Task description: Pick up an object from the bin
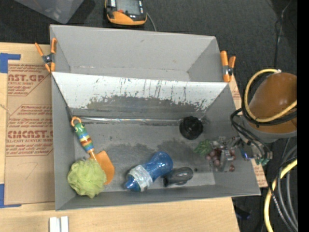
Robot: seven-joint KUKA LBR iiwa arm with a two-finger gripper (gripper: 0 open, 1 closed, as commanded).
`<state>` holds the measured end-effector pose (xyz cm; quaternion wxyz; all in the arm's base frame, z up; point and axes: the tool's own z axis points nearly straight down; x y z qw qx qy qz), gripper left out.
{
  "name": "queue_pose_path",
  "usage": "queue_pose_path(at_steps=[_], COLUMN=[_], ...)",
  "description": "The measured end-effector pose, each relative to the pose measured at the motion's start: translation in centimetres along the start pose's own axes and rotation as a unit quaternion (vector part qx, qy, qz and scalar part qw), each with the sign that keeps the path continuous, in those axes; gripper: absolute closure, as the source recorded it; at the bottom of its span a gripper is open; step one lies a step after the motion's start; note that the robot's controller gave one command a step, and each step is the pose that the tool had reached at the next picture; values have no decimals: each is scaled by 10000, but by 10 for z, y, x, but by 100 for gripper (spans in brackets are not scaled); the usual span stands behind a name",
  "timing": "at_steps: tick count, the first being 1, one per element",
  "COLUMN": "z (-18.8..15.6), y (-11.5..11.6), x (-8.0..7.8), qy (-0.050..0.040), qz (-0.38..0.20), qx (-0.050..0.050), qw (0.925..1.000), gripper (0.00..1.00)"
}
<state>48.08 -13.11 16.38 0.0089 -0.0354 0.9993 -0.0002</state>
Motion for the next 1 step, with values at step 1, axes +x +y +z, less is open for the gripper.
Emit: queue_pose_path(at_steps=[1], z=[37], y=[1], x=[3], qy=[37], qz=[-1], qx=[-16], qw=[10000], gripper=[100])
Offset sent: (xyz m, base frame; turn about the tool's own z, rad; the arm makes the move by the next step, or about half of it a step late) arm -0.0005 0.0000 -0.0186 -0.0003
